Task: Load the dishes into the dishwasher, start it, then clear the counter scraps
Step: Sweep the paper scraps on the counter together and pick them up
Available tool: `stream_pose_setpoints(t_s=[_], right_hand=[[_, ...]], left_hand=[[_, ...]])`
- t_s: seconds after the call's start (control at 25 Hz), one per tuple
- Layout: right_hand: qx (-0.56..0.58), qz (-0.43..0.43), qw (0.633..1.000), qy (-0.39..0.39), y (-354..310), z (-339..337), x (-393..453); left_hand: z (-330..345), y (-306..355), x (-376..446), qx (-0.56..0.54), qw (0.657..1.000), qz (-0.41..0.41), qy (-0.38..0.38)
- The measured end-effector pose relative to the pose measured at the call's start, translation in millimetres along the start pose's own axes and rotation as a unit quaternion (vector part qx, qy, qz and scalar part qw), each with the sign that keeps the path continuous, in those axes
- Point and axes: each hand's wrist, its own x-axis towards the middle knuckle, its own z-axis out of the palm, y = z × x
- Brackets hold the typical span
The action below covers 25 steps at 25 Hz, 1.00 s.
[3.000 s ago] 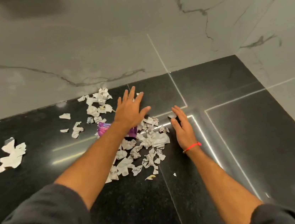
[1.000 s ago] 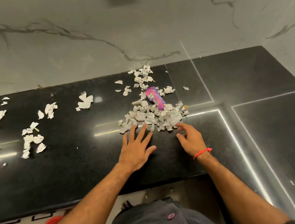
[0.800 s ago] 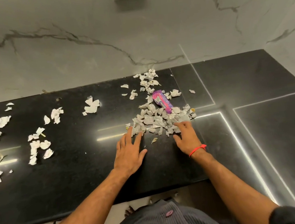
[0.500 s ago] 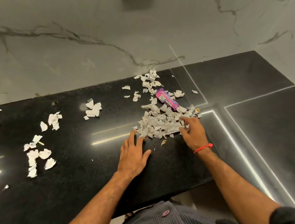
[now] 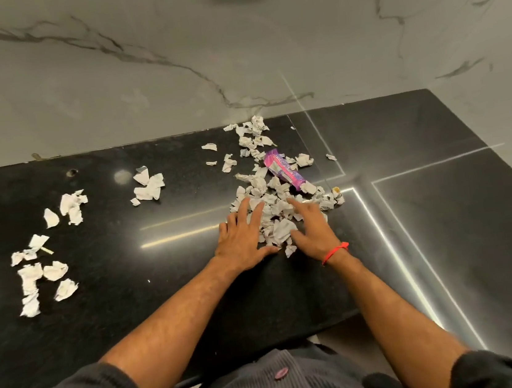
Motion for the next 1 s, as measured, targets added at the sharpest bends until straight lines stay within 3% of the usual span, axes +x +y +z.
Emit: stream_pose_setpoints(t_s=[0.12,0.2,0.28,0.36,0.48,0.56,0.72,0.84,1.0], right_hand=[[-0.01,0.043,0.995,0.088,34,-38,25],[-0.064,0.078,0.994,0.041,46,-45,38],[-0.102,0.044,0.993,-0.041,48,-36,44],[-0.032,-0.009,0.997,-0.067,49,-30,48],[0.022,-0.027,0.999,0.031,61,-51,66],[0.012,-0.023,0.998,0.055,78,-72,86],[-0.043,-0.024,0.998,0.047,104,-94,130],[-0.073,-0.005,0.997,-0.012,99,-82,151],[-0.165,-0.051,0.981,-0.084,74,-43,144]], left_hand=[[-3,5,6,0.005,0.999,-0.039,0.027],[-8,11,11,0.009,0.998,-0.055,0.038],[-19,20,28,0.015,0.999,-0.015,0.037],[-32,36,61,0.016,0.999,0.016,0.034],[-40,56,109,0.03,1.0,-0.001,0.0],[-35,58,120,0.068,0.996,-0.01,-0.05],[-25,35,87,0.075,0.997,-0.014,-0.03],[-21,14,44,0.045,0.999,-0.015,-0.009],[-13,5,-11,0.001,0.992,-0.108,0.062]])
